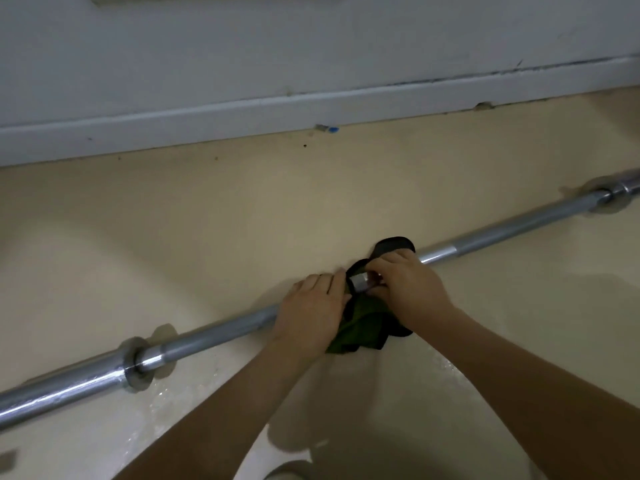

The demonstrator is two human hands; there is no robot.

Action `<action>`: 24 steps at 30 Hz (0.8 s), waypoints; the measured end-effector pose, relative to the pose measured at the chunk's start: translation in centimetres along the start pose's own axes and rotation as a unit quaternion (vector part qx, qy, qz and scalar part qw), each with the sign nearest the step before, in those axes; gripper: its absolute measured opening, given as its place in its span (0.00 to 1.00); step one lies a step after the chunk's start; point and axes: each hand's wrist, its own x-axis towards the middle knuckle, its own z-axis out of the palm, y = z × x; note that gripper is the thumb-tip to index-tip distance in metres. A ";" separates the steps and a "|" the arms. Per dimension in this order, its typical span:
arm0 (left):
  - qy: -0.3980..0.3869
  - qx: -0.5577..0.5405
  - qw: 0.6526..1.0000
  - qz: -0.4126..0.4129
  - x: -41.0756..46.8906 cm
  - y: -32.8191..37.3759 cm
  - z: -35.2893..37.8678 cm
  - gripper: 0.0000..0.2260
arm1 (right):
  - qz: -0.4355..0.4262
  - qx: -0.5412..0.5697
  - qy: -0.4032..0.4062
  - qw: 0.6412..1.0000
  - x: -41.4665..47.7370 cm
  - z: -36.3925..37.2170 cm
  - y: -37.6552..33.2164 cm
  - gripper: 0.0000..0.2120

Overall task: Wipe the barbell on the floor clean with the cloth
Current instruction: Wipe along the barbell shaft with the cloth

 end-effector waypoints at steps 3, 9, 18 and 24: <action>0.002 0.030 0.999 -0.031 -4.2 -3.8 -1.0 0.17 | -0.003 -0.012 0.022 1.000 -0.1 0.4 0.4 0.14; 0.024 0.032 0.994 -0.105 -6.0 -4.5 -0.9 0.11 | -0.032 -0.061 0.075 0.995 -0.2 1.2 -0.4 0.10; -0.012 0.004 0.996 -0.084 -7.1 -4.6 -2.2 0.14 | -0.022 -0.038 0.073 0.996 -1.5 1.3 -6.5 0.21; 0.037 0.026 0.985 -0.166 -13.6 -8.4 -4.1 0.17 | -0.146 0.115 -0.013 0.982 -4.5 8.5 -19.8 0.26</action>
